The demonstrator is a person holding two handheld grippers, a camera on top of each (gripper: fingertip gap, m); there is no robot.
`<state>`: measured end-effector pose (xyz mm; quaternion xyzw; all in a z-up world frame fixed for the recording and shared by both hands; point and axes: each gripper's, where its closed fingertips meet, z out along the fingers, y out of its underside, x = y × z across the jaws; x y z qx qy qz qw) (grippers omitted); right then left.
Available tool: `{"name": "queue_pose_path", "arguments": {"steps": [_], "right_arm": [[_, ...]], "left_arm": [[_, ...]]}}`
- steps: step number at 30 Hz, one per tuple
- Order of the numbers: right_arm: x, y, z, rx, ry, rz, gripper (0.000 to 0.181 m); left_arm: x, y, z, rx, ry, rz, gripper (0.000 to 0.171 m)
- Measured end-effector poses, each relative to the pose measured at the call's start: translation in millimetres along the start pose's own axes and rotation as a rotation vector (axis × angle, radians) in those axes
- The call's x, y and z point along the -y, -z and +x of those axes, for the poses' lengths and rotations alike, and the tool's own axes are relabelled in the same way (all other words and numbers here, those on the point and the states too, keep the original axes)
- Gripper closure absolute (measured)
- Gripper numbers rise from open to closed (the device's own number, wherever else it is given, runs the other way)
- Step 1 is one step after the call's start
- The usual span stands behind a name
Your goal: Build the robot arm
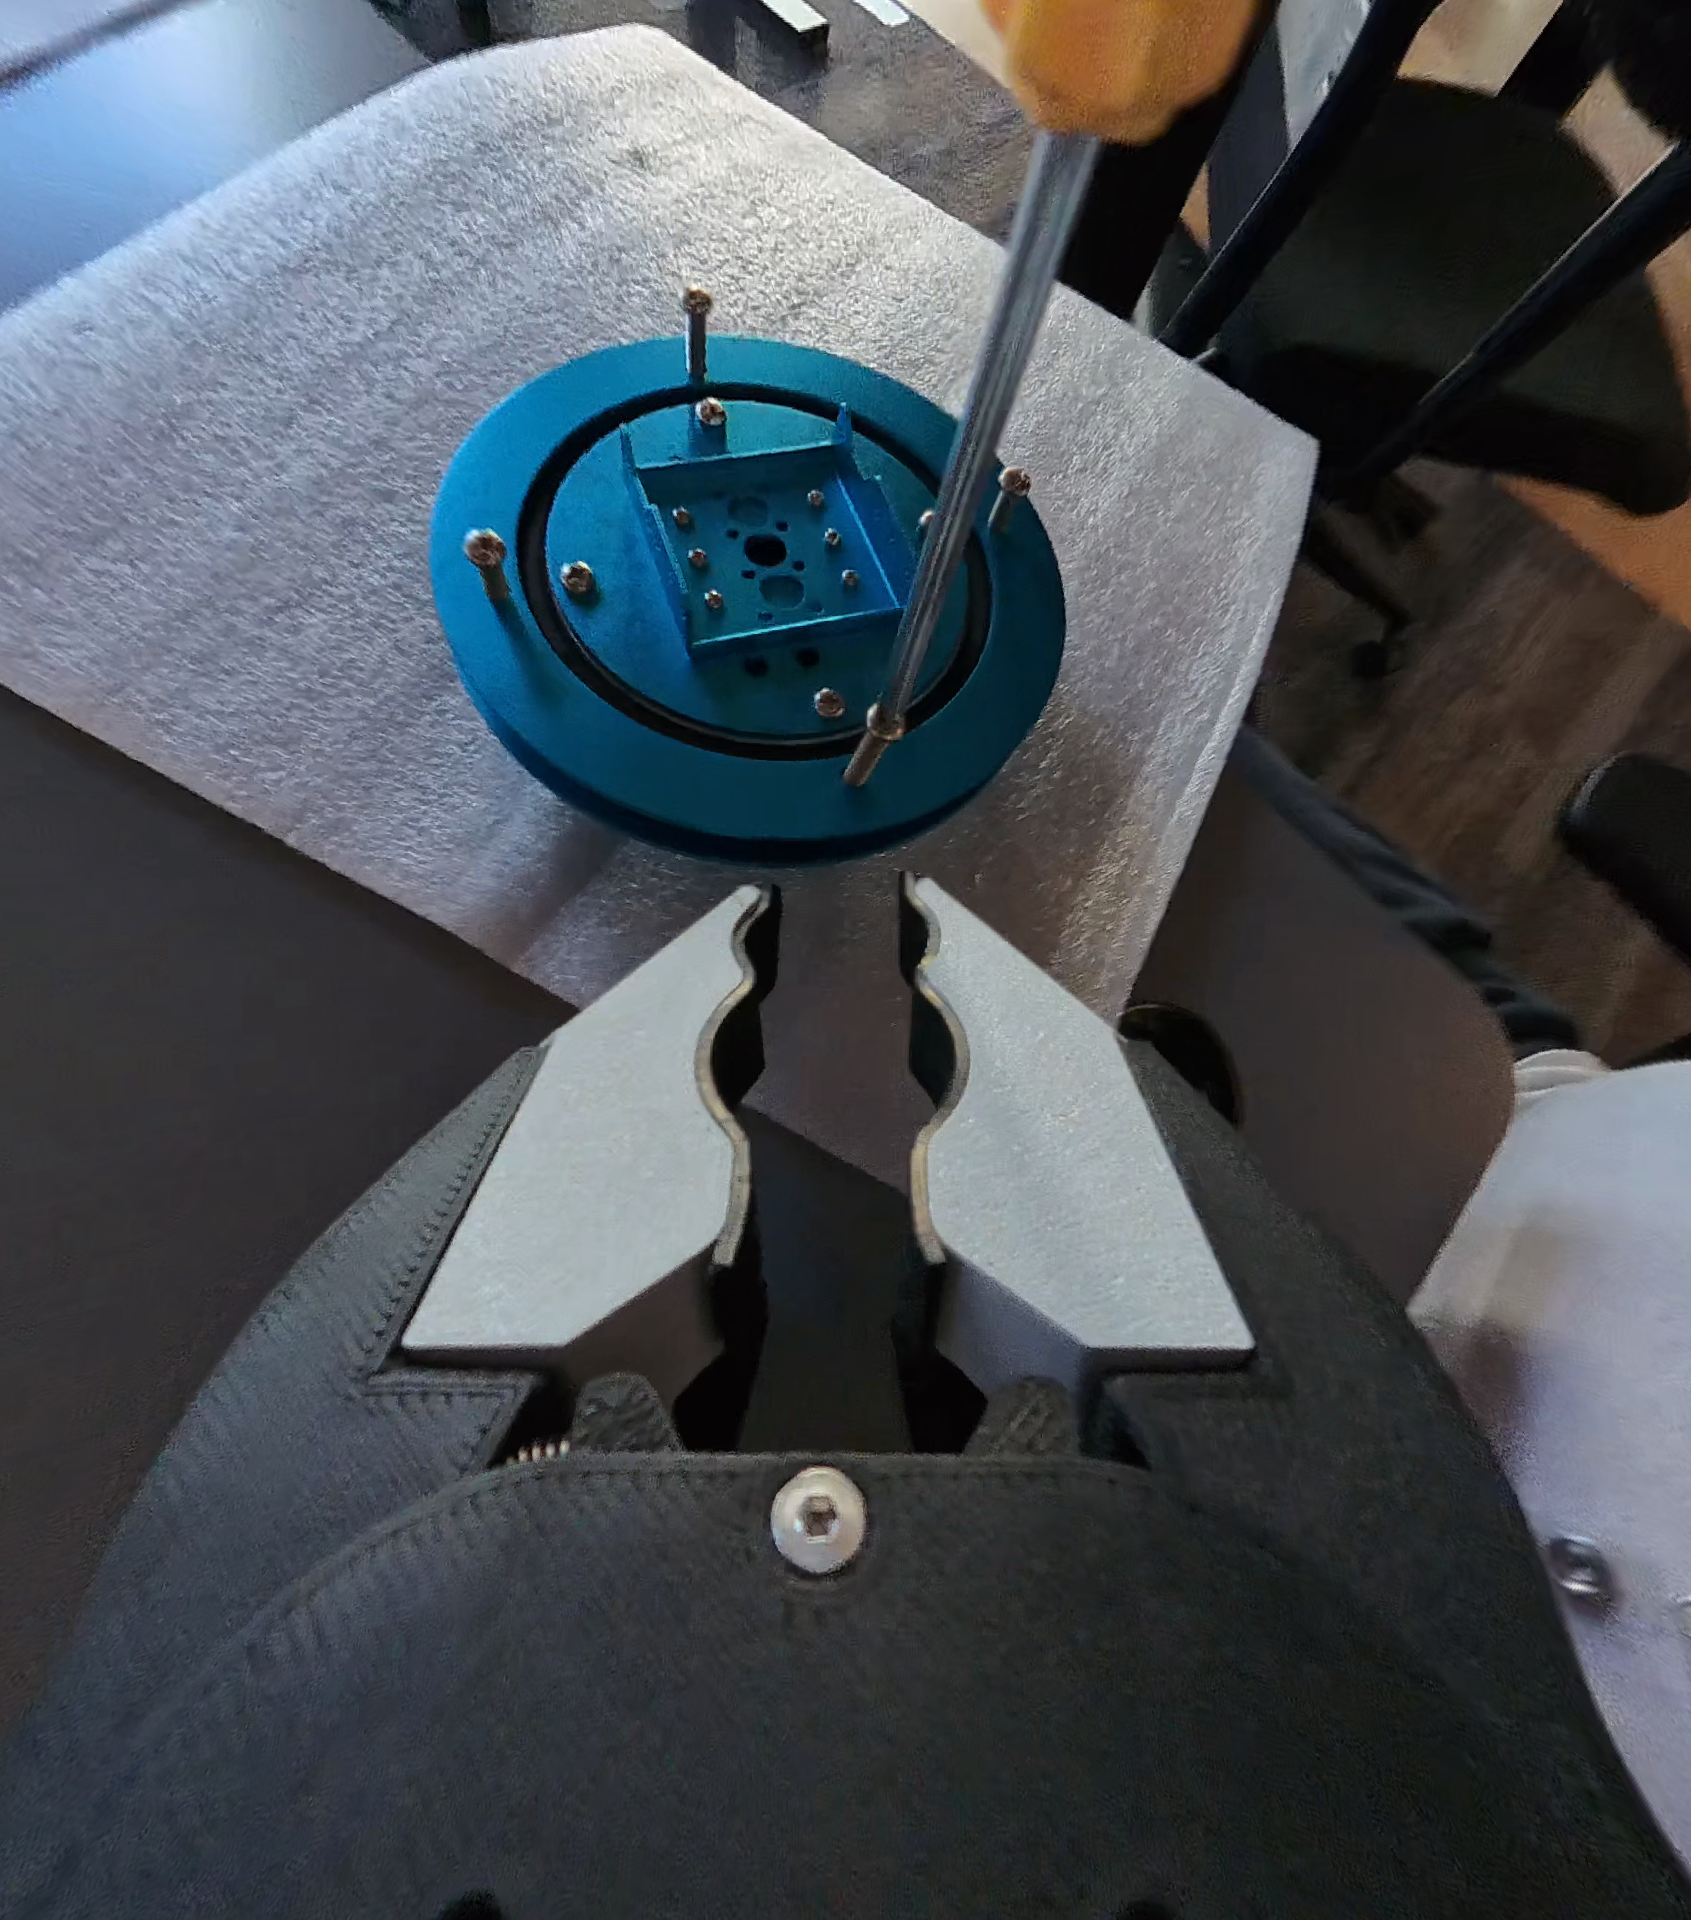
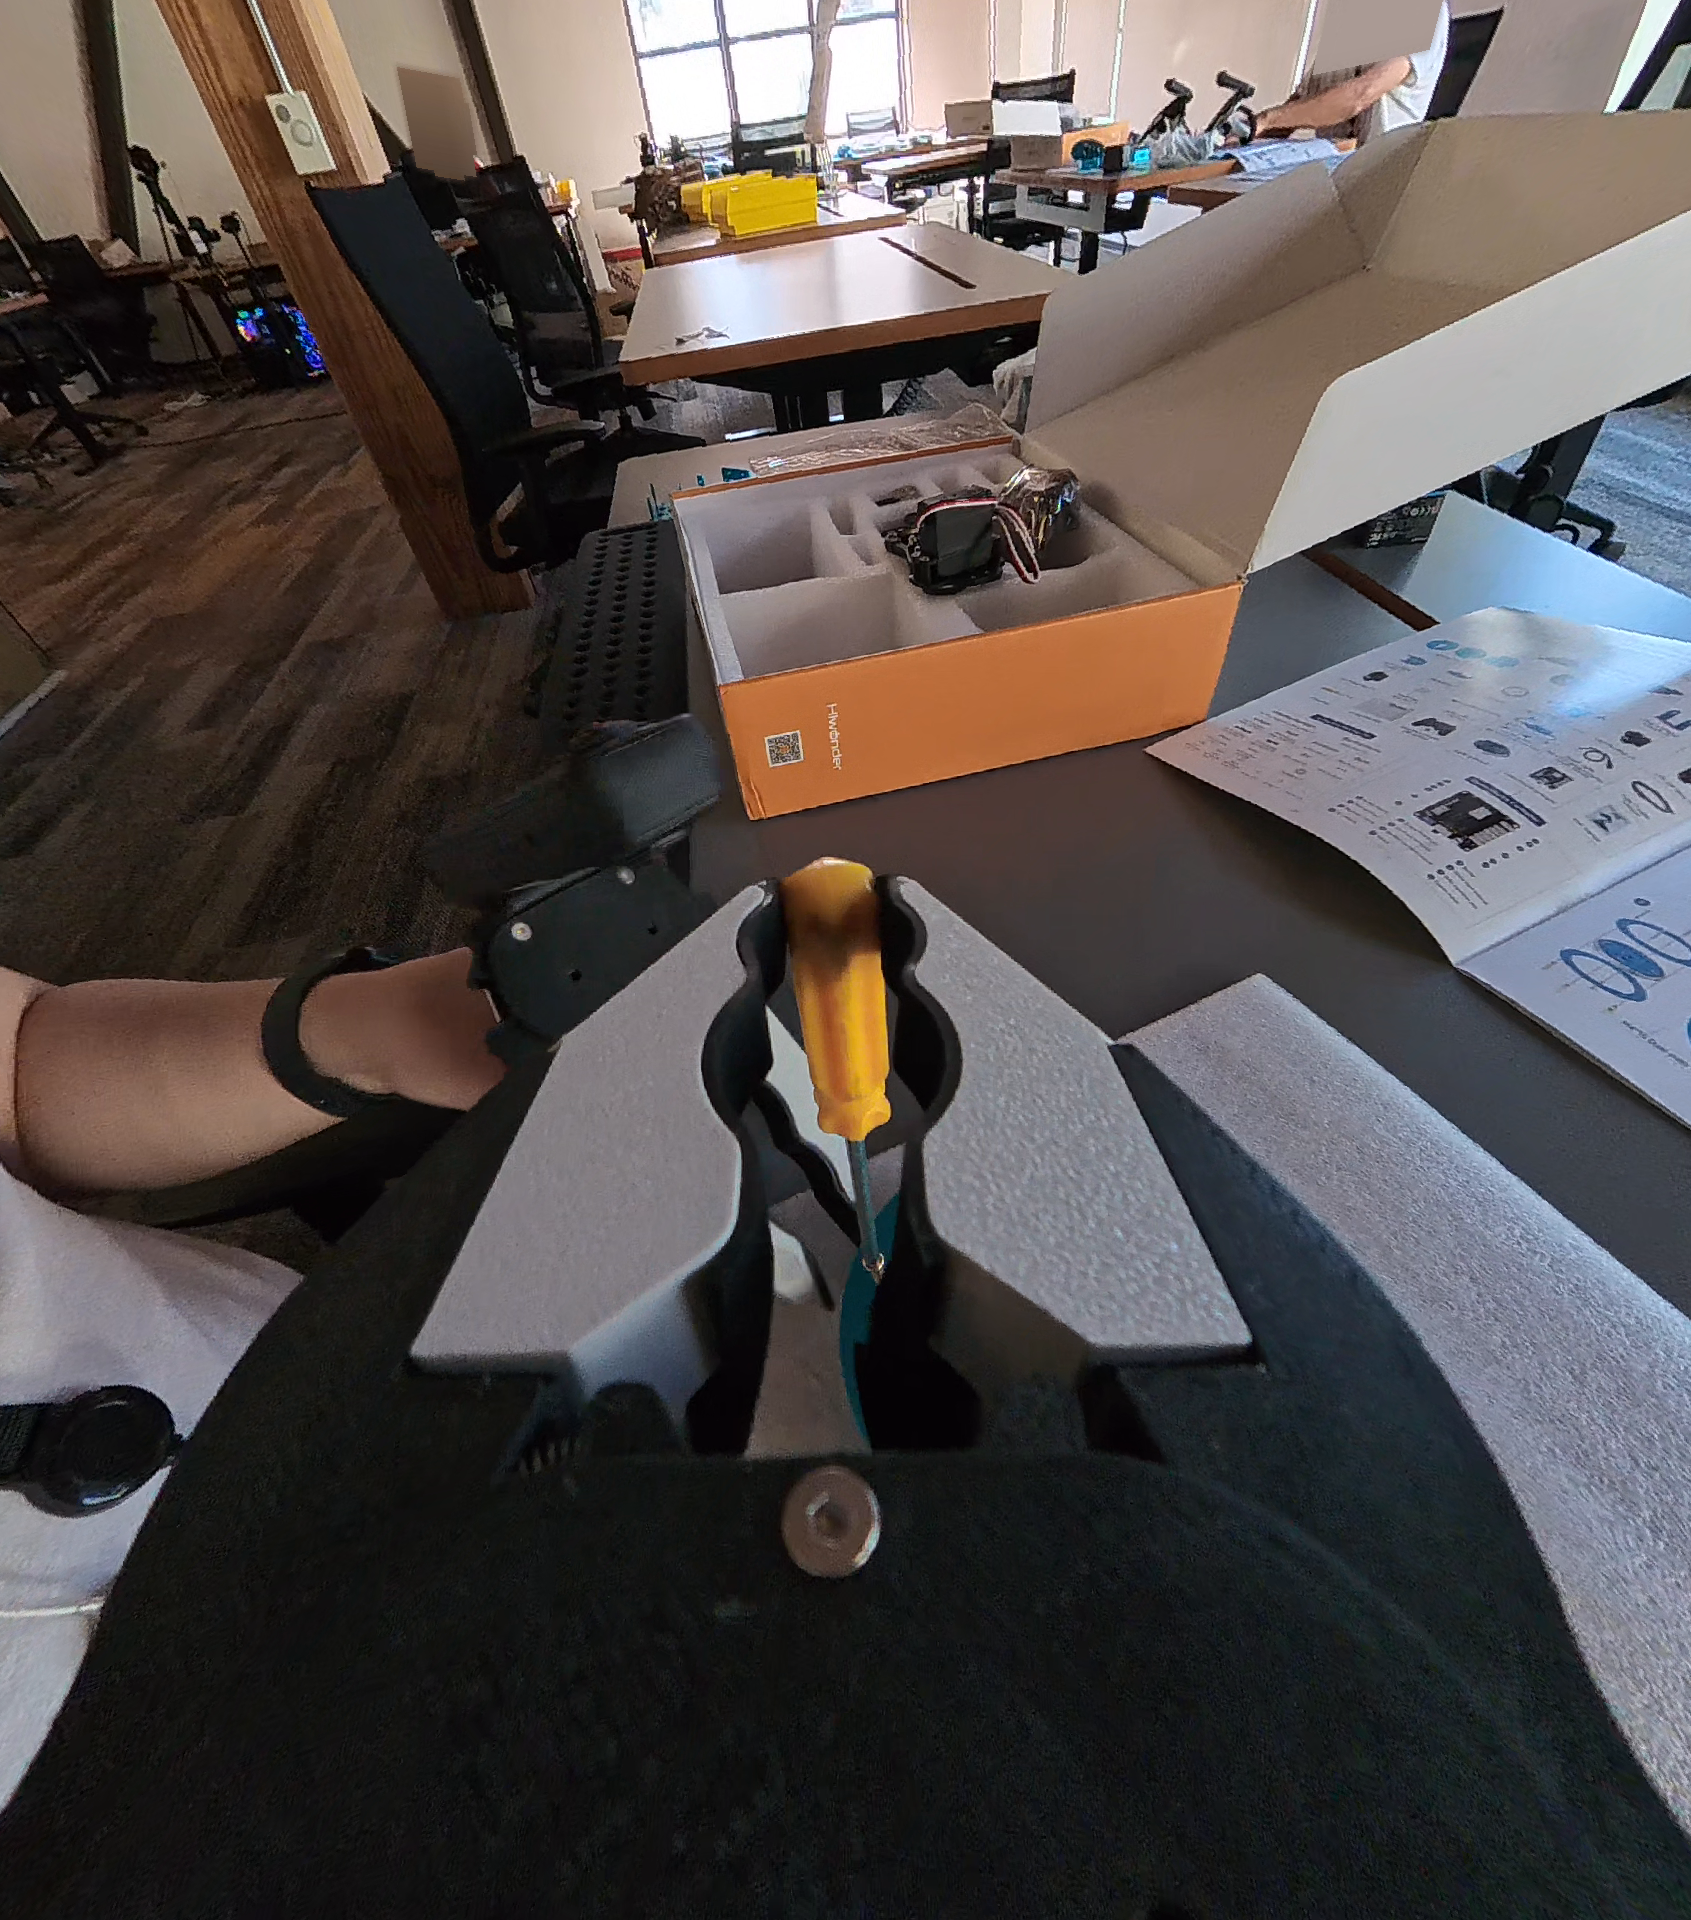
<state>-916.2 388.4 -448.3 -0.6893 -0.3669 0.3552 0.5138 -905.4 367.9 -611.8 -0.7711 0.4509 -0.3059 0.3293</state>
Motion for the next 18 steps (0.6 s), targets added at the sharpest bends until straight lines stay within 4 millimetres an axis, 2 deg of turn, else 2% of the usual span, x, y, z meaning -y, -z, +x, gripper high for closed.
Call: {"name": "queue_pose_path", "arguments": {"steps": [2, 5, 7, 11, 15, 18], "right_arm": [[0.2, -0.5, 0.1, 0.000, 0.000, 0.003, 0.165], [0.3, -1.4, -0.5, 0.003, 0.002, 0.004, 0.165], [0.3, -2.0, -1.0, 0.004, 0.002, 0.004, 0.165], [0.3, -1.6, 0.2, 0.004, -0.003, 0.002, 0.165], [0.3, -1.7, 0.7, 0.010, -0.013, 0.005, 0.165], [0.3, -2.4, 0.1, 0.014, -0.013, 0.008, 0.165]], "left_arm": [[-0.3, -4.0, 6.1, -0.045, 0.089, -0.014, 0.142], [1.1, -5.5, 1.1, -0.009, 0.142, 0.001, 0.152], [2.0, -5.8, 1.7, 0.004, 0.133, 0.007, 0.152], [4.8, -2.5, 7.2, 0.024, 0.090, 0.036, 0.152], [7.7, 6.9, -1.8, 0.148, -0.039, 0.065, 0.153], [24.4, 18.9, -1.1, 0.194, -0.153, 0.163, 0.157]]}}
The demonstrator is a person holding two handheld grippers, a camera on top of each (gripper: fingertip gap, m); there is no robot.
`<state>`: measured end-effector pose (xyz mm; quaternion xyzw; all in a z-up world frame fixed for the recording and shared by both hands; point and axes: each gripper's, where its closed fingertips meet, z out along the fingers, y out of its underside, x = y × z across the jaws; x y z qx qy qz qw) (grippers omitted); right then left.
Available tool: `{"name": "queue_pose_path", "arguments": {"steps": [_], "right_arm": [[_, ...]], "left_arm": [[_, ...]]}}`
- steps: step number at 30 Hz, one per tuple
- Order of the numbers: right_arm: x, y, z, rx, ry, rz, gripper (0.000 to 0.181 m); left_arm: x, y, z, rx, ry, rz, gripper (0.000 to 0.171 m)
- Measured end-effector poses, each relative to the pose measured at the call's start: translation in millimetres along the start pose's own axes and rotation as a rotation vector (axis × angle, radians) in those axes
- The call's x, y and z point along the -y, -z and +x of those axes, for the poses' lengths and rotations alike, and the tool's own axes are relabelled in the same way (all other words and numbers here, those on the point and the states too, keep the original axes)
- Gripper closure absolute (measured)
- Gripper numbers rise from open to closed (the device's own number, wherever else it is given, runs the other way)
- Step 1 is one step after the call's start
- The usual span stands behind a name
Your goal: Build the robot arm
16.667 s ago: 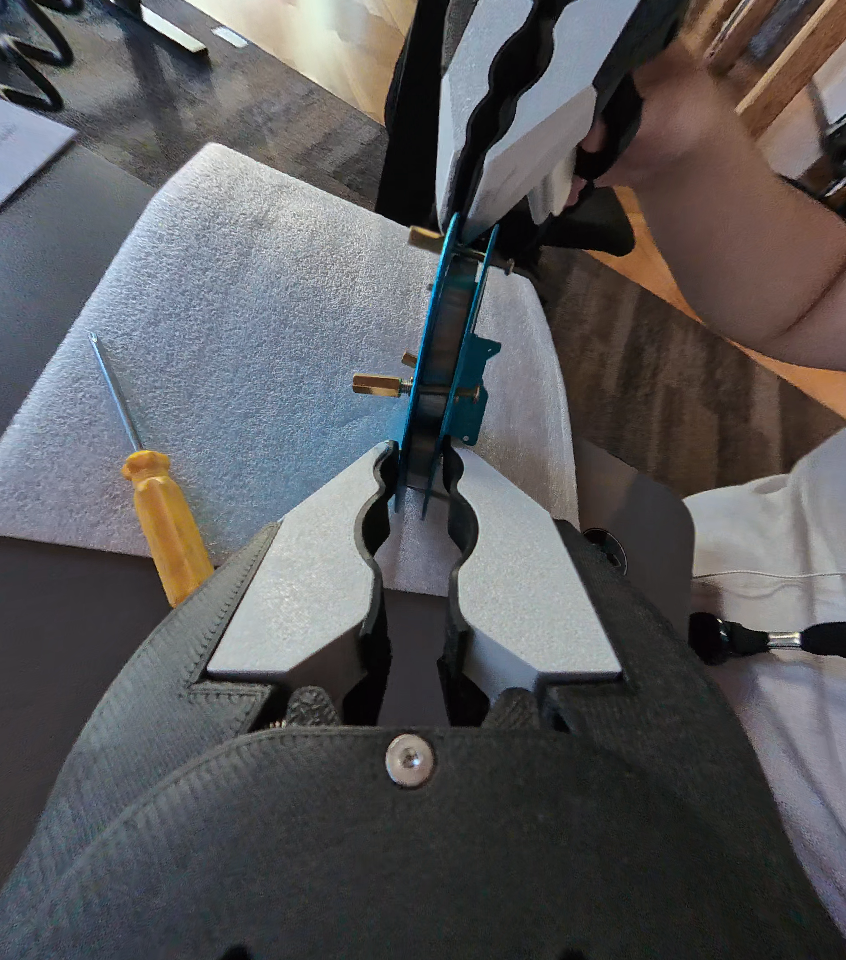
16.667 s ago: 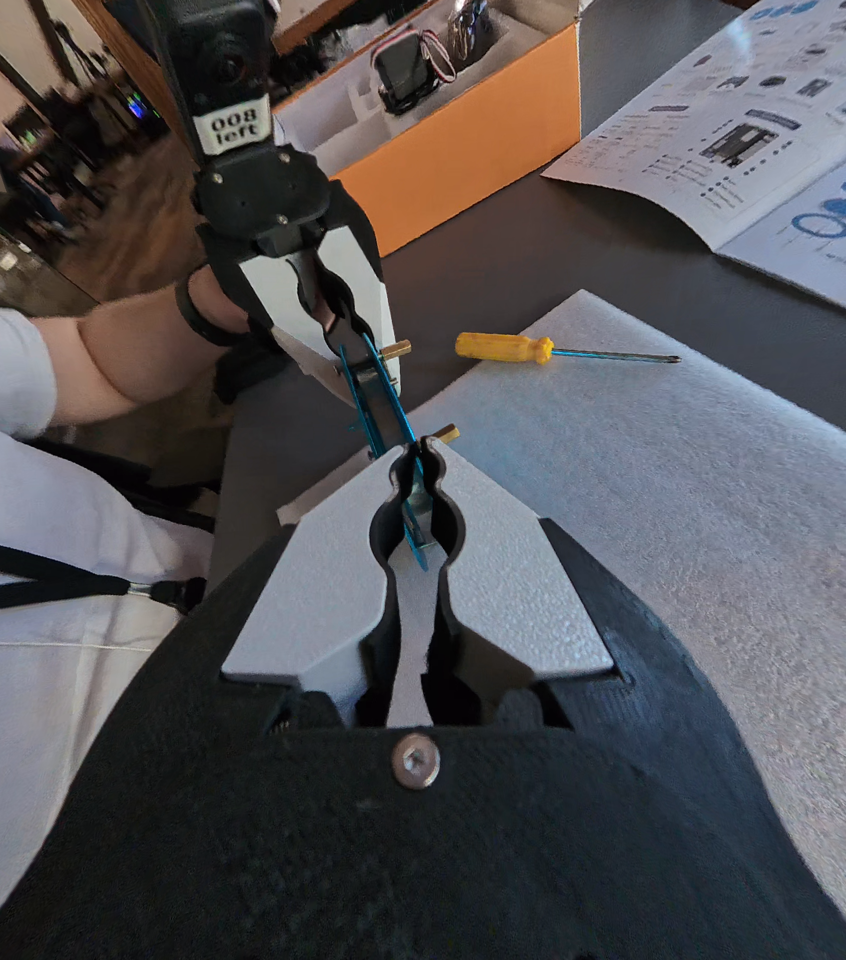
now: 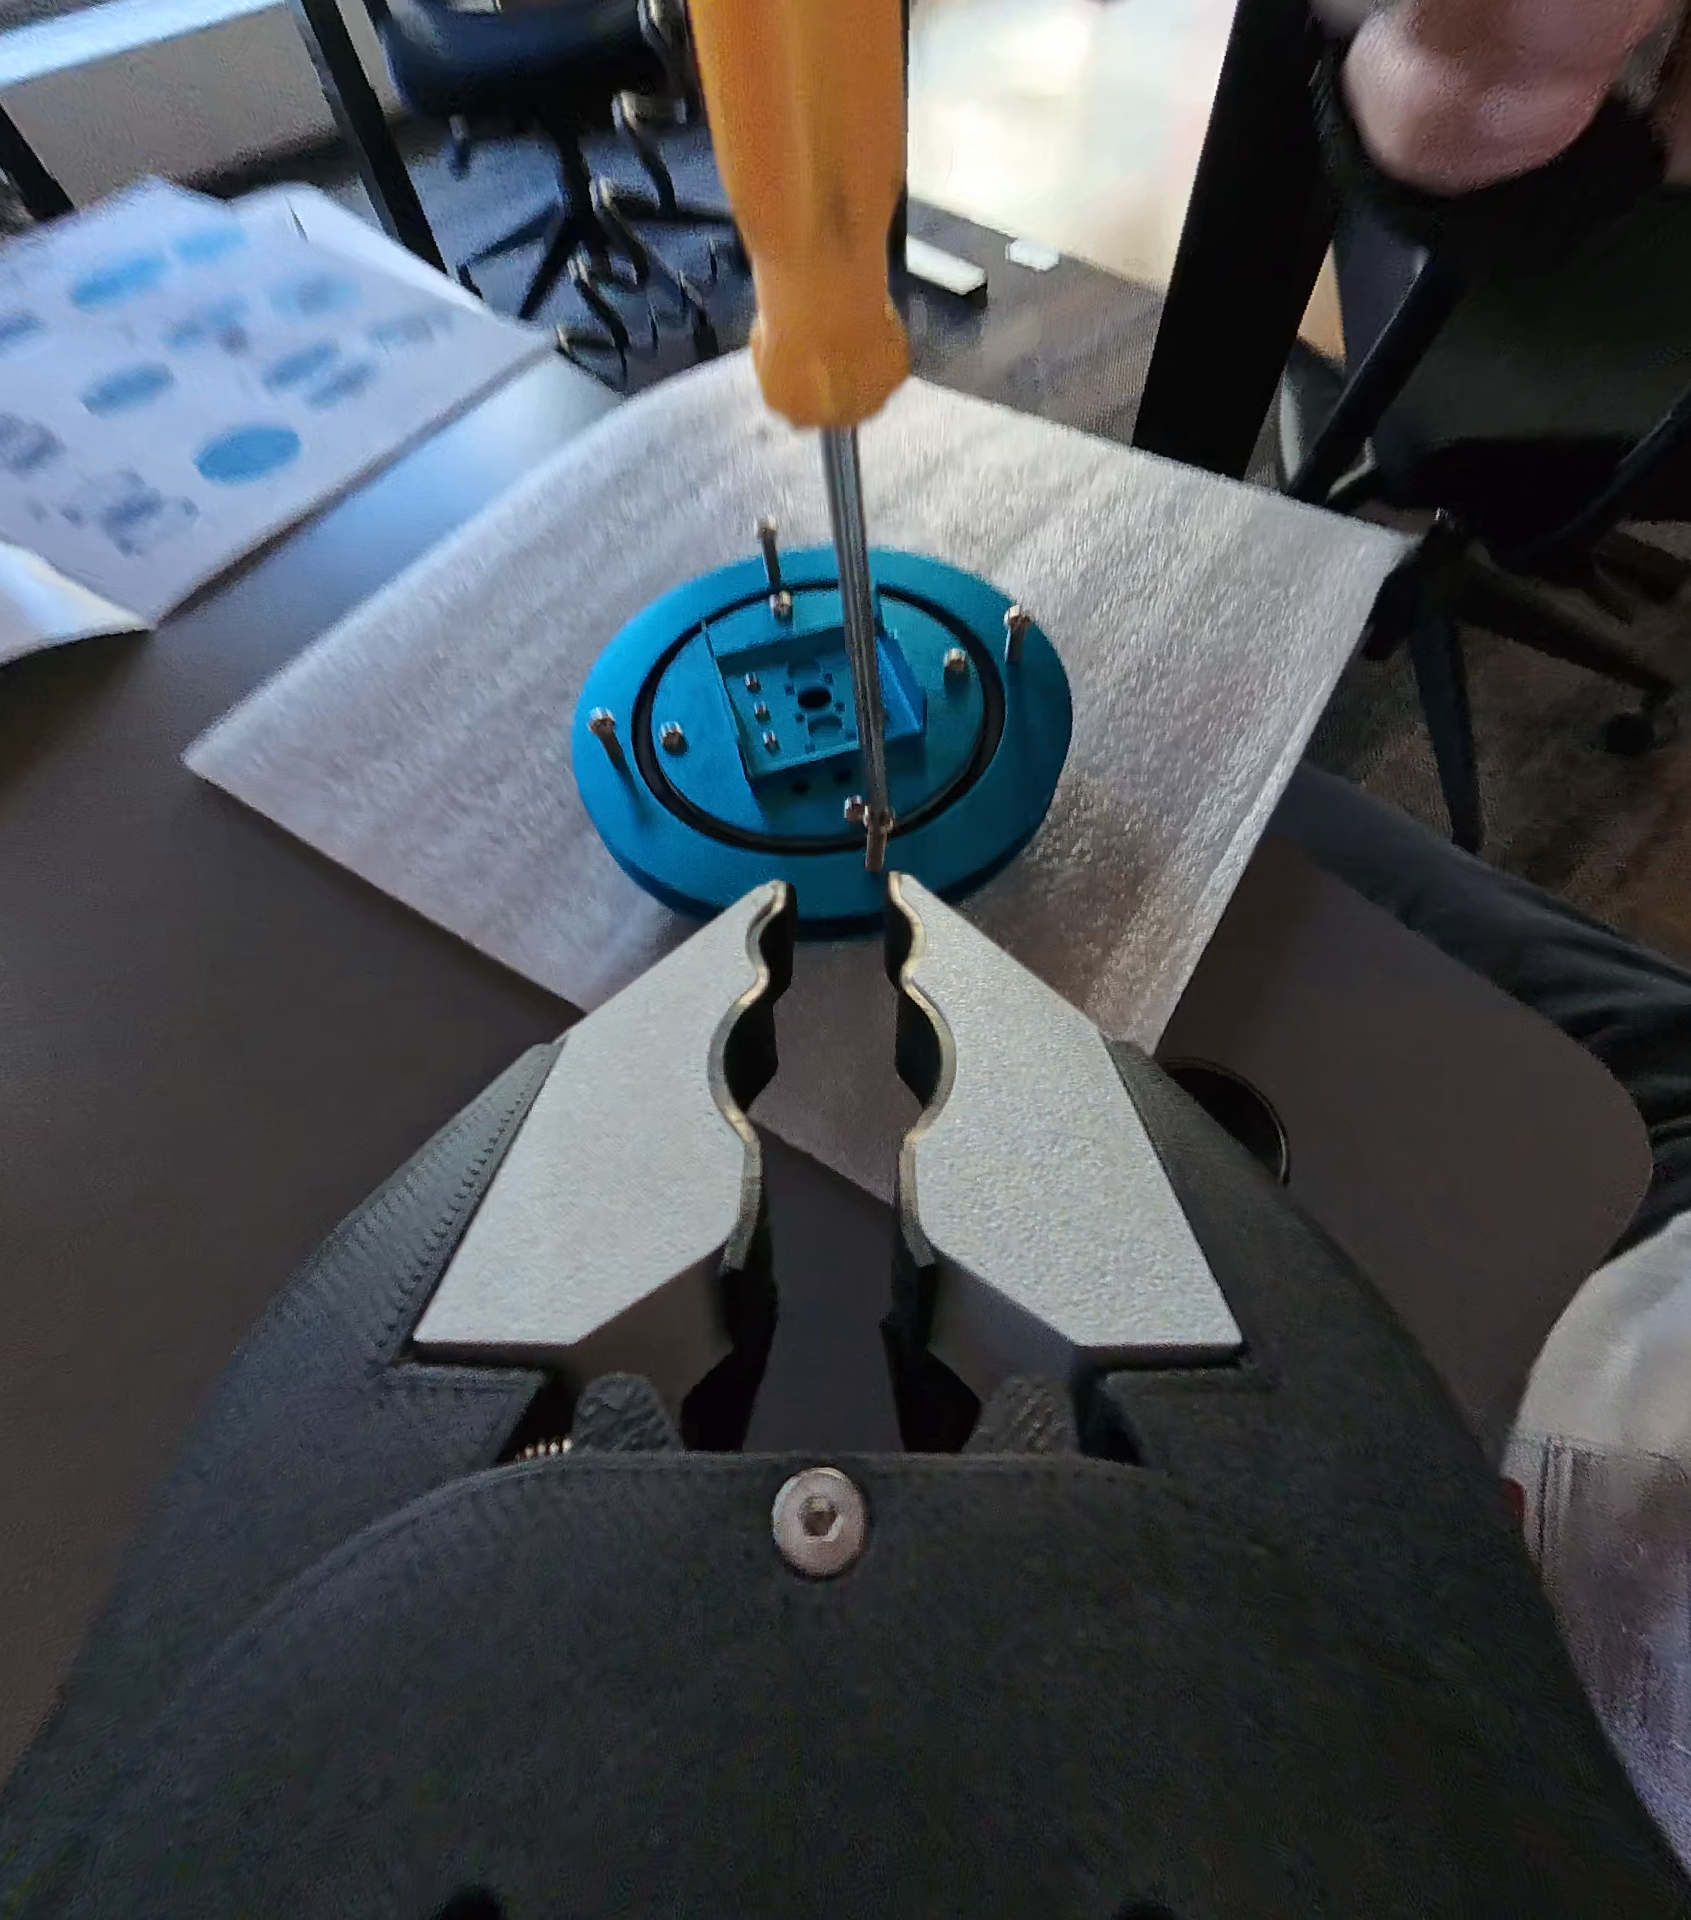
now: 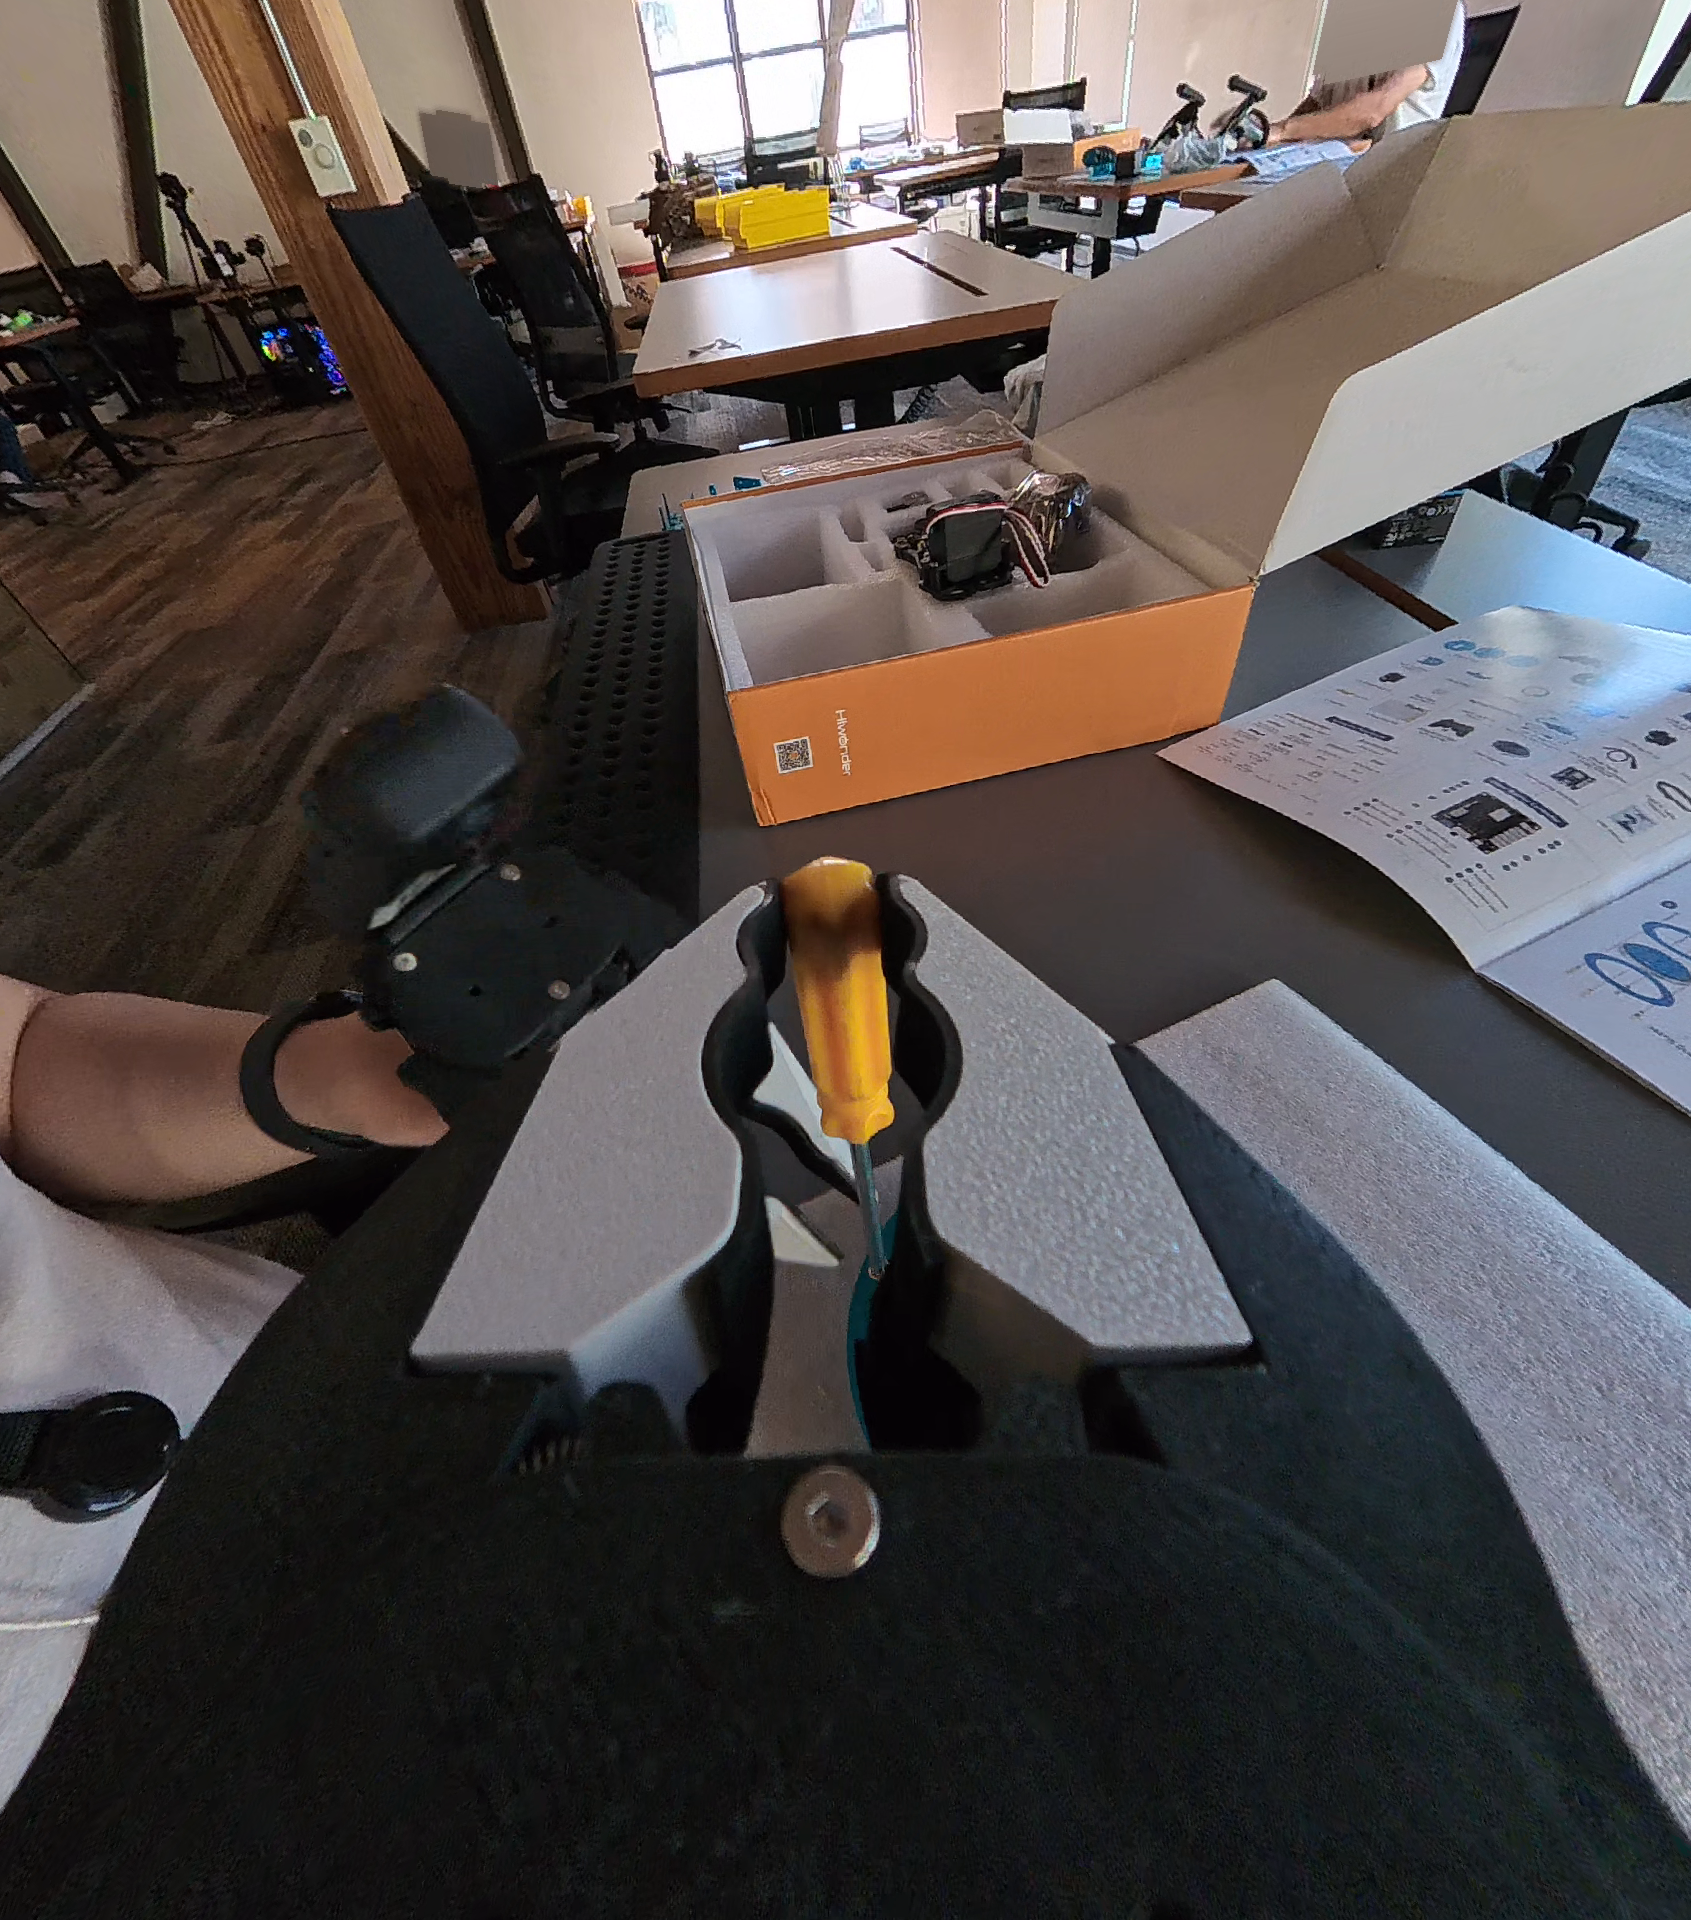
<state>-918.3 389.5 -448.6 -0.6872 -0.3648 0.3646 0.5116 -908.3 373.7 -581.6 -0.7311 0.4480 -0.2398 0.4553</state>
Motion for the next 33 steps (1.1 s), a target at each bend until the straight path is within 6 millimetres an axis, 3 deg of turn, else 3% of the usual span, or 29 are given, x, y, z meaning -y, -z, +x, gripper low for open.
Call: {"name": "queue_pose_path", "arguments": {"steps": [2, 6, 14, 20, 26, 29, 33], "right_arm": [[0.1, -0.1, 0.2, 0.000, -0.001, 0.001, 0.164], [0.0, 0.1, 0.5, -0.002, -0.001, -0.001, 0.165], [0.0, -0.2, 0.6, -0.005, 0.007, -0.005, 0.165], [-0.6, 1.2, 1.6, -0.012, 0.010, -0.008, 0.165], [-0.8, 9.5, 16.2, -0.231, -0.058, 0.050, 0.165], [-0.9, 10.7, 7.5, -0.289, -0.055, 0.111, 0.164], [-1.1, 5.6, 0.6, -0.226, -0.003, 0.073, 0.164]], "left_arm": [[9.1, 1.6, 3.3, -0.030, -0.014, 0.054, 0.158], [-0.2, -9.2, 6.8, -0.089, 0.000, -0.005, 0.151], [3.3, -17.4, 6.1, -0.075, -0.015, 0.011, 0.168], [2.2, -19.5, 7.2, -0.066, -0.053, 0.002, 0.170], [1.8, -20.0, 6.3, -0.039, -0.070, 0.000, 0.170], [1.7, -19.8, 7.0, -0.043, -0.068, 0.000, 0.170], [1.5, -18.9, 7.5, -0.049, -0.064, 0.001, 0.170]]}}
